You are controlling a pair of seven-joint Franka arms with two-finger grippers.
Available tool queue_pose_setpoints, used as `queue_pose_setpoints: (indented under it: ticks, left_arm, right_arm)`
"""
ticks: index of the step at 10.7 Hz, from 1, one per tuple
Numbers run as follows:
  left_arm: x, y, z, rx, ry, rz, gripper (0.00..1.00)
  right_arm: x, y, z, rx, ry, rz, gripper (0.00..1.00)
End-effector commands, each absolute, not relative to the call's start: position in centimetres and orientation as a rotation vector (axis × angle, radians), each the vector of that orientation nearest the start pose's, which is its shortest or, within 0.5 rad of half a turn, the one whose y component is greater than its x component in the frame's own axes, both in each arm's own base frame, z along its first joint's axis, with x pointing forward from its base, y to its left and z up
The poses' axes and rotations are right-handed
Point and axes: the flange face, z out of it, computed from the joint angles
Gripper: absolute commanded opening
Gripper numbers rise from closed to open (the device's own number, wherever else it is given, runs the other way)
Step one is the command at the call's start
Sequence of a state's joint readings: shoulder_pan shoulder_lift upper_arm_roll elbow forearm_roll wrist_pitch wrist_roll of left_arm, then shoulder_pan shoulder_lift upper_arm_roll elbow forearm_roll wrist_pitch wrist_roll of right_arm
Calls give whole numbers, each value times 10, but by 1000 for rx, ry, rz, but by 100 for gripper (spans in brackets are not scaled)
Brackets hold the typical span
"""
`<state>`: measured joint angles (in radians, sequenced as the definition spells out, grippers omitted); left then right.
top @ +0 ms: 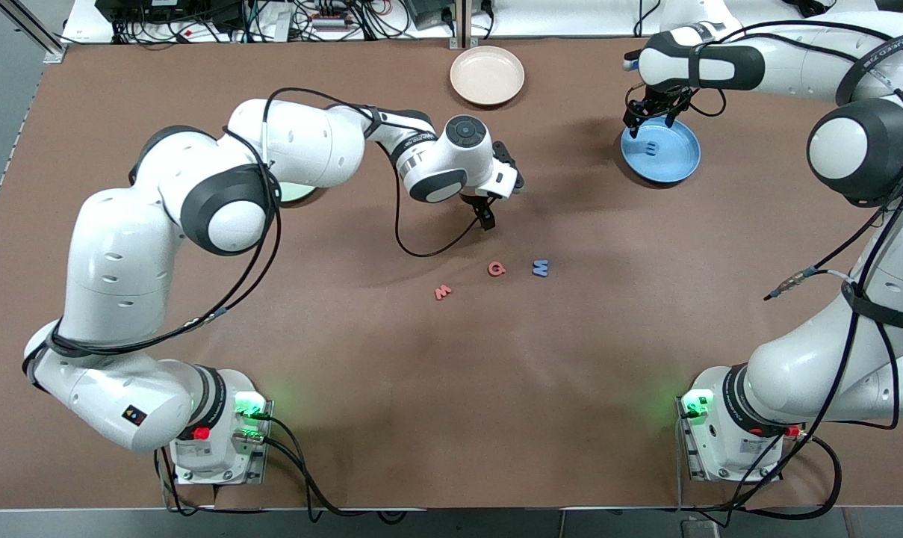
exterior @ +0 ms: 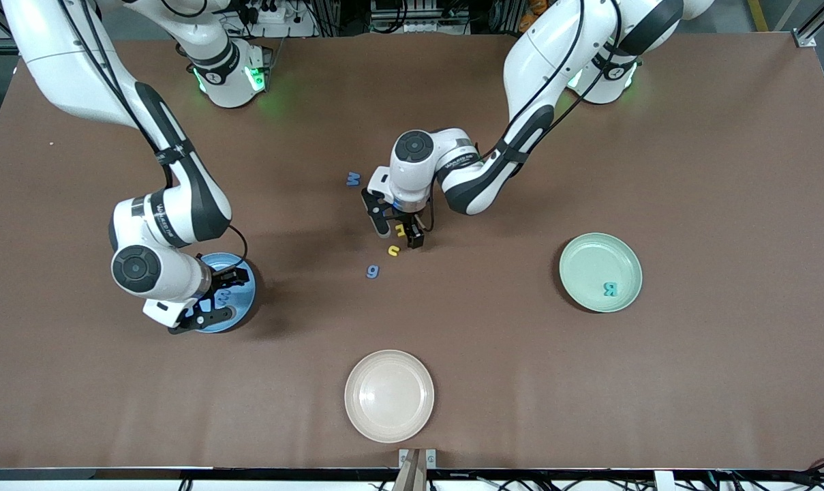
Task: Sort upper and lower case letters into plates
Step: 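Release the blue m on the blue plate while the left gripper grasps the yellow H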
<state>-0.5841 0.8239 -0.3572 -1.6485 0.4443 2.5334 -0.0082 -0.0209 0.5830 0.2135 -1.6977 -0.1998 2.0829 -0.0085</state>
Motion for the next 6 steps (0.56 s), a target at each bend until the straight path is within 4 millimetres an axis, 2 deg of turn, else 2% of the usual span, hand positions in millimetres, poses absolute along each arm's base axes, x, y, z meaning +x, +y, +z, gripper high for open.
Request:
queue_pose_setpoints:
  ticks: [1, 3, 4, 6]
  left_arm:
    - [431, -544, 160, -2641, 1772, -217, 78]
    - [431, -544, 161, -2641, 1771, -219, 62]
    - [431, -544, 161, -2641, 1771, -219, 51]
    - [433, -544, 165, -2644, 1765, -226, 14]
  right_arm:
    - [643, 106, 249, -3142, -445, 304, 100]
    - [644, 106, 249, -3142, -445, 302, 100]
    - [643, 109, 249, -3141, -451, 304, 100]
    - [641, 120, 250, -3139, -475, 305, 100]
